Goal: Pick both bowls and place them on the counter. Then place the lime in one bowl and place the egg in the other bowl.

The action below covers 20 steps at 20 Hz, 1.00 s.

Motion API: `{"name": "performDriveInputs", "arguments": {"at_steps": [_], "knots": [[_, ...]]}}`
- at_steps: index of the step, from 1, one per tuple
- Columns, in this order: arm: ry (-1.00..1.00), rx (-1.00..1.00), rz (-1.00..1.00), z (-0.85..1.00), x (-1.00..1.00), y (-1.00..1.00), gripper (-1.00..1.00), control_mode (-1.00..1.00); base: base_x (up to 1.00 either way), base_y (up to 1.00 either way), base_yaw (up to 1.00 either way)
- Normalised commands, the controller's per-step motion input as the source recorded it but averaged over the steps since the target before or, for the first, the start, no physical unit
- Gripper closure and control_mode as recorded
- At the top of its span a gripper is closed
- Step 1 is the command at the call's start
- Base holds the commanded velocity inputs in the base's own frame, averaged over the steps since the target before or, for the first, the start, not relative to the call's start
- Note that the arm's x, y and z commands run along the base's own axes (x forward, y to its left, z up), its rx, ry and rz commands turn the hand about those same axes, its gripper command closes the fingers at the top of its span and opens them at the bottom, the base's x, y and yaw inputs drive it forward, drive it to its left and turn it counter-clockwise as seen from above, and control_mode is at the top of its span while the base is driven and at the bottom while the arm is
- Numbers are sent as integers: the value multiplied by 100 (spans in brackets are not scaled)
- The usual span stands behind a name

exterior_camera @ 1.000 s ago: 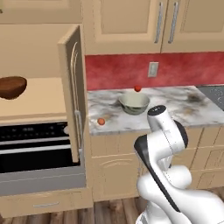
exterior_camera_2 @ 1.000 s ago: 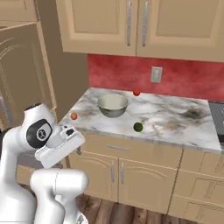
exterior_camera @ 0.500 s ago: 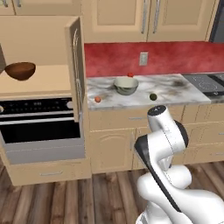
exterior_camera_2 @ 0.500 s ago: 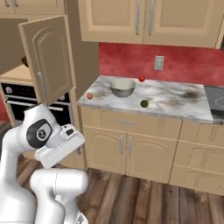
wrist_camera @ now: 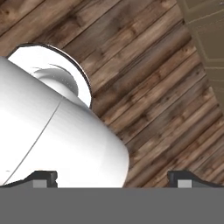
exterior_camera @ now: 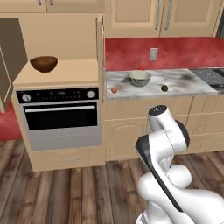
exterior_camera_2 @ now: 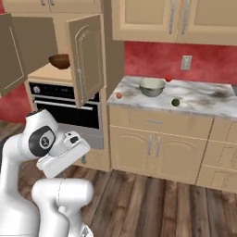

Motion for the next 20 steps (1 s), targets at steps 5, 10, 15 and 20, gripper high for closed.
{"name": "performDriveInputs", "arguments": {"at_steps": [5, 10, 15, 20], "knots": [[0, 0, 0, 0, 0, 0, -100, 100, -3, 87, 0], [0, 0, 0, 0, 0, 0, -100, 100, 0, 90, 0], [0, 0, 0, 0, 0, 0, -100, 100, 0, 62, 0], [0, 0, 0, 0, 0, 0, -100, 100, 0, 32, 1]]}}
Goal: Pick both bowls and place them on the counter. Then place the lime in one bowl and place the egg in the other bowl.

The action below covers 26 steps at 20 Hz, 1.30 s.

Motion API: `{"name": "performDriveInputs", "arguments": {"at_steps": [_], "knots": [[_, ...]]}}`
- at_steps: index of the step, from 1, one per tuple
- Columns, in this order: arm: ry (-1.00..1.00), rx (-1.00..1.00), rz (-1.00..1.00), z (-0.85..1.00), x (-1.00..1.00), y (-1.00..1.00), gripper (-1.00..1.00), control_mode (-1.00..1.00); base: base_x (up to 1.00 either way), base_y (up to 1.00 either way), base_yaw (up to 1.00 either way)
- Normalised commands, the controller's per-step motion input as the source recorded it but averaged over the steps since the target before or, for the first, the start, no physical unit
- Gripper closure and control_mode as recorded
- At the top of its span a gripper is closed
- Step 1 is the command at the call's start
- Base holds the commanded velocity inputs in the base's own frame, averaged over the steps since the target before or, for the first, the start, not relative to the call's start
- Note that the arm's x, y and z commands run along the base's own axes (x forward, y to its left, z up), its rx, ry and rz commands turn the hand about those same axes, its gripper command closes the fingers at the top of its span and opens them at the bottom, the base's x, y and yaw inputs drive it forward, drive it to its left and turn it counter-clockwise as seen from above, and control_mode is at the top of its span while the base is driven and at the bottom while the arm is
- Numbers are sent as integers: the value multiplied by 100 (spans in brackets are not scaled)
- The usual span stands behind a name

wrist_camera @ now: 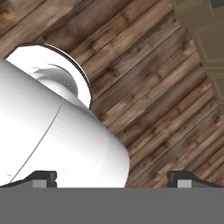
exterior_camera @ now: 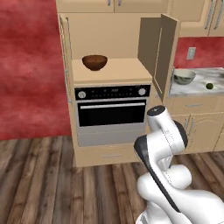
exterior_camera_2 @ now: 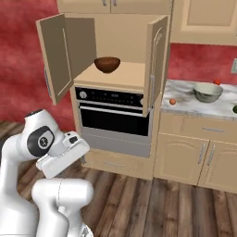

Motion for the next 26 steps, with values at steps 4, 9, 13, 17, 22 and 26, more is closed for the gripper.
{"name": "performDriveInputs", "arguments": {"at_steps": [4, 9, 13, 17, 22, 26], "knots": [[0, 0, 0, 0, 0, 0, -100, 100, 42, 47, 0], [0, 0, 0, 0, 0, 0, -100, 100, 58, 47, 0], [0, 0, 0, 0, 0, 0, -100, 100, 53, 42, 0], [0, 0, 0, 0, 0, 0, -100, 100, 36, -3, 0], [0, 0, 0, 0, 0, 0, -100, 100, 24, -12, 0], [0, 0, 0, 0, 0, 0, -100, 100, 36, -14, 0]]}}
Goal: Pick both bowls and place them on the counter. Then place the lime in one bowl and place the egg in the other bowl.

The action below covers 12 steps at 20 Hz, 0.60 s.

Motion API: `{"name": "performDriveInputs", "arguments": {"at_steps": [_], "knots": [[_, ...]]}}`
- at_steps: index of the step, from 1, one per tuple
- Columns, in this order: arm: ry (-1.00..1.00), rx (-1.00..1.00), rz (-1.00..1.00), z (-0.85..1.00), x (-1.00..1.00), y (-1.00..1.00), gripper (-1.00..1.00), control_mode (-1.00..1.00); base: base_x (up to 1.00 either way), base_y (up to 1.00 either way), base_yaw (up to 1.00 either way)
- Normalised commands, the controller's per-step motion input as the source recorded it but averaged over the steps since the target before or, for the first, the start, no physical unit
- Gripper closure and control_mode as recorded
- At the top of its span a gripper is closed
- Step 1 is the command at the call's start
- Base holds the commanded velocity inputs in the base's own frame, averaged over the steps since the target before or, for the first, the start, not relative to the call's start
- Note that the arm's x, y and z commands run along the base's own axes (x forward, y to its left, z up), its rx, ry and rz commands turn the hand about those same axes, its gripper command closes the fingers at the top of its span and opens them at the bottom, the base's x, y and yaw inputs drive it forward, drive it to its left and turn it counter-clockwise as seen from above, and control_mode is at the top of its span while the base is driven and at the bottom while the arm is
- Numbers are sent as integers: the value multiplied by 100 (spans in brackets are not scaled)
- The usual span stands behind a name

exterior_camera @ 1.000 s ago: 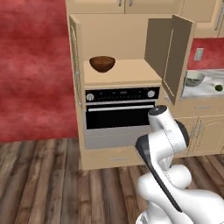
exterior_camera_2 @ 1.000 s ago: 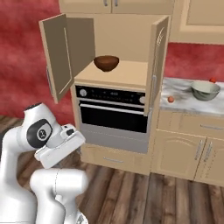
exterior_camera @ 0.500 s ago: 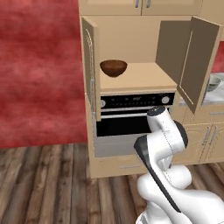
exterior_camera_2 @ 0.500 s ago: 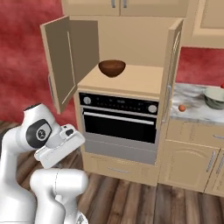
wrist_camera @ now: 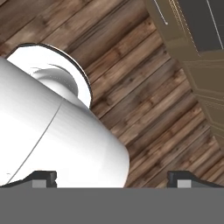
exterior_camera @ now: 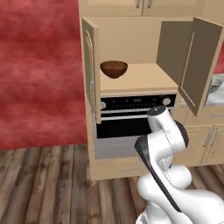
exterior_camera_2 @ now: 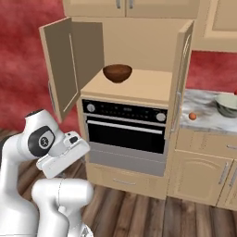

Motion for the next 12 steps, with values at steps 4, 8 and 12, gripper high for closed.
{"name": "performDriveInputs", "arguments": {"at_steps": [4, 8, 12], "knots": [[0, 0, 0, 0, 0, 0, -100, 100, 52, -9, 0], [0, 0, 0, 0, 0, 0, -100, 100, 64, -9, 0], [0, 0, 0, 0, 0, 0, -100, 100, 68, -4, 0]]}}
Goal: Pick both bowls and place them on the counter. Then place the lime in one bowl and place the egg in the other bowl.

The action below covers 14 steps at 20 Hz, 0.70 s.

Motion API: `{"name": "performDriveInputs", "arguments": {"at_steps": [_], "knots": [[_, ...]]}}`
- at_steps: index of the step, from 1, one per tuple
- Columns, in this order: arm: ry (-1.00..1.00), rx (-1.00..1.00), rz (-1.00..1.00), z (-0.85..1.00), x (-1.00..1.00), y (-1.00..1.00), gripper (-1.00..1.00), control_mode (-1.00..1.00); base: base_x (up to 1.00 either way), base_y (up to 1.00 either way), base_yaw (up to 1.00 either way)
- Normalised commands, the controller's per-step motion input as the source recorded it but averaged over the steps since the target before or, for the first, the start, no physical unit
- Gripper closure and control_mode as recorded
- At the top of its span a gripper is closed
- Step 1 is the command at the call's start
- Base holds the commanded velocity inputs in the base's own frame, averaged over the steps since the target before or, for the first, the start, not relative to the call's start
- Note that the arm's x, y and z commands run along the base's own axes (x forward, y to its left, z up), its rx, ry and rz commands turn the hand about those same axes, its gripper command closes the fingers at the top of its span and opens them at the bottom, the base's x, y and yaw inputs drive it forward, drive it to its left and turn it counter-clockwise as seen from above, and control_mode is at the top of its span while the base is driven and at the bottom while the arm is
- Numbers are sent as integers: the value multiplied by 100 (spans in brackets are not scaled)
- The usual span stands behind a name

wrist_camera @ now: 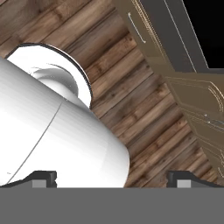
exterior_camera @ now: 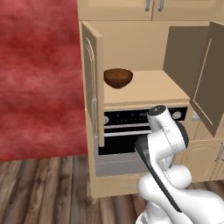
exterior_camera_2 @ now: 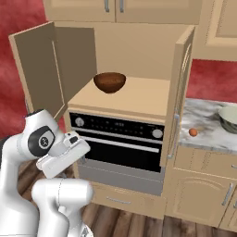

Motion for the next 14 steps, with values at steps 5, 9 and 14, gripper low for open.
{"name": "performDriveInputs", "arguments": {"at_steps": [5, 9, 14], "knots": [[0, 0, 0, 0, 0, 0, -100, 100, 71, -6, 0], [0, 0, 0, 0, 0, 0, -100, 100, 63, -11, 0], [0, 0, 0, 0, 0, 0, -100, 100, 49, -11, 0]]}}
